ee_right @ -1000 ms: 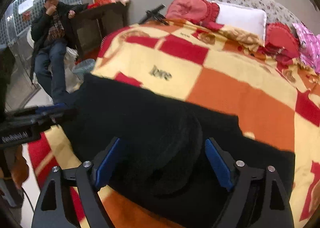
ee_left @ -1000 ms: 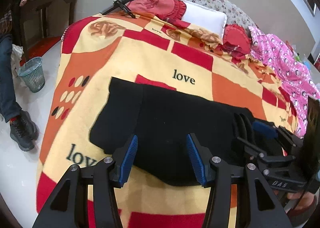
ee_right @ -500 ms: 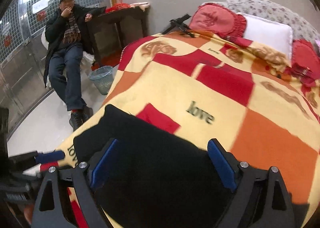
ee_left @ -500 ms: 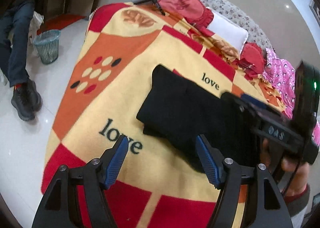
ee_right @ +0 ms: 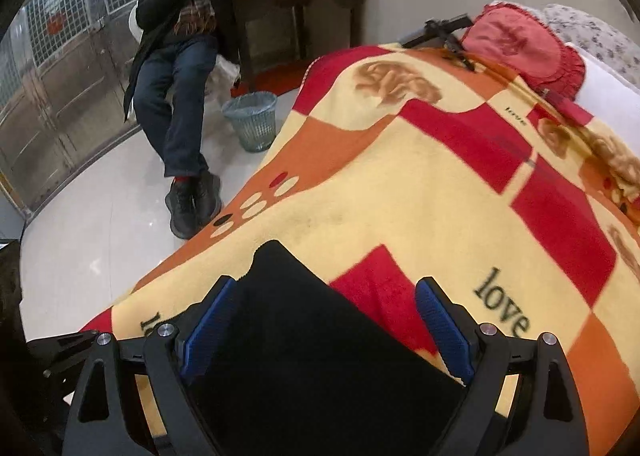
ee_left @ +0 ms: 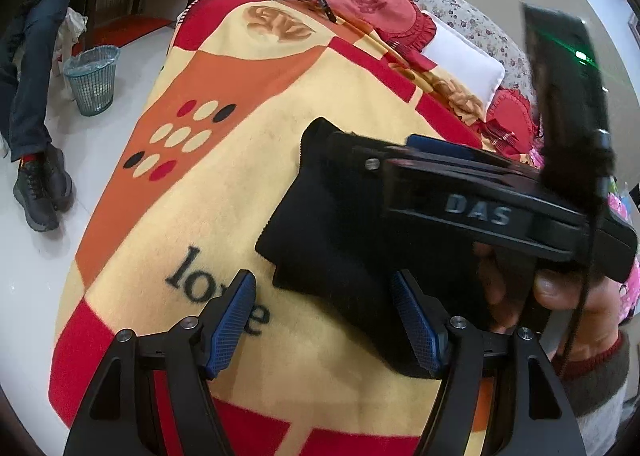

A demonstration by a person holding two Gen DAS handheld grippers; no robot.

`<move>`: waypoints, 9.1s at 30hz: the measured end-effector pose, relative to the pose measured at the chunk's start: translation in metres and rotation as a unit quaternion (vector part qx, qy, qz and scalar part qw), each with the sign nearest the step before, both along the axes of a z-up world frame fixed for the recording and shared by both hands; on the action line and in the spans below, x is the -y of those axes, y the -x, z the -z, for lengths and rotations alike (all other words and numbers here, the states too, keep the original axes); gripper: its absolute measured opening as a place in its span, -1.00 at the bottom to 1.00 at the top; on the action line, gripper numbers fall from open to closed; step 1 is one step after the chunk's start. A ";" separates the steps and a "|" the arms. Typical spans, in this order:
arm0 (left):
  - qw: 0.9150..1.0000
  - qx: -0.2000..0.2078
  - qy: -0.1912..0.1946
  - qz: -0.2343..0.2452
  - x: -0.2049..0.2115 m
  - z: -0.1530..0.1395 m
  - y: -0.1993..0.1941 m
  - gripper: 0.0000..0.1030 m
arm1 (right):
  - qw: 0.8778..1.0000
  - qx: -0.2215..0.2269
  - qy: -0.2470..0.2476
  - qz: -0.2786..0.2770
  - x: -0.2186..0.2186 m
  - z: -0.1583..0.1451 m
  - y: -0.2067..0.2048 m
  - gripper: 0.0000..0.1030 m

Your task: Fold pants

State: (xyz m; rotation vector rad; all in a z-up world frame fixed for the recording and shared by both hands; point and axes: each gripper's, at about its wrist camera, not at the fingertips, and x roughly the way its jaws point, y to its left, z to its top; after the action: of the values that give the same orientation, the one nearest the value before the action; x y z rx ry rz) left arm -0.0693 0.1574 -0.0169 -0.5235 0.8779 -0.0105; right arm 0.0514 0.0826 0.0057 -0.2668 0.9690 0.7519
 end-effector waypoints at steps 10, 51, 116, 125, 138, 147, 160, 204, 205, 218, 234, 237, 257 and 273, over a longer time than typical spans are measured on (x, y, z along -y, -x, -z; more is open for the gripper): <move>1.000 0.005 -0.004 -0.001 0.001 0.002 -0.002 0.38 | 0.999 -0.038 -0.014 0.003 -0.009 0.022 -0.004 0.02; 0.939 0.098 -0.112 0.309 0.201 -0.071 0.001 -0.37 | 0.932 -0.013 -0.227 0.282 0.343 -0.044 0.094 0.58; 0.953 0.051 -0.193 0.229 0.215 -0.040 -0.072 0.07 | 0.969 0.032 -0.024 0.244 0.310 -0.022 0.168 -0.03; 0.956 0.076 -0.208 0.192 0.206 -0.053 -0.035 0.01 | 0.962 0.069 -0.018 0.265 0.315 -0.058 0.144 0.10; 0.960 0.060 -0.204 0.180 0.213 -0.038 -0.044 0.04 | 0.958 0.026 -0.021 0.284 0.316 -0.005 0.076 0.06; 0.963 0.053 -0.196 0.178 0.209 -0.040 -0.043 0.04 | 0.958 0.042 -0.012 0.283 0.317 -0.030 0.112 0.16; 0.975 0.047 -0.129 0.173 0.171 -0.046 -0.039 0.29 | 0.943 -0.013 -0.094 0.318 0.352 -0.014 0.137 0.61; 0.970 0.040 -0.155 0.181 0.217 -0.040 -0.108 0.14 | 0.947 0.068 -0.061 0.309 0.332 -0.055 0.078 0.13; 0.971 0.041 -0.155 0.179 0.217 -0.042 -0.105 0.14 | 0.948 0.067 -0.060 0.305 0.329 -0.055 0.078 0.13; 0.968 0.061 -0.181 0.164 0.206 -0.057 -0.068 0.11 | 0.949 0.076 -0.024 0.305 0.305 -0.042 0.089 0.47; 0.965 0.095 -0.198 0.146 0.201 -0.073 -0.017 0.21 | 0.928 0.128 -0.037 0.347 0.305 -0.065 0.107 0.91; 0.965 0.103 -0.195 0.139 0.199 -0.078 -0.008 0.23 | 0.927 0.128 -0.048 0.349 0.307 -0.067 0.112 0.92; 0.960 0.117 -0.202 0.155 0.194 -0.085 0.012 0.25 | 0.926 0.124 -0.049 0.352 0.312 -0.072 0.132 0.97; 0.959 0.115 -0.203 0.162 0.194 -0.083 0.011 0.25 | 0.927 0.124 -0.049 0.350 0.312 -0.073 0.133 0.97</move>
State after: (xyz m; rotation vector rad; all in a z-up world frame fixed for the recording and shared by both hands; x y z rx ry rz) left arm -0.0801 -0.0370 0.0664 0.0119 0.7040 -0.1822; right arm -0.0820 -0.2296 0.0786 0.0790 0.7074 0.1018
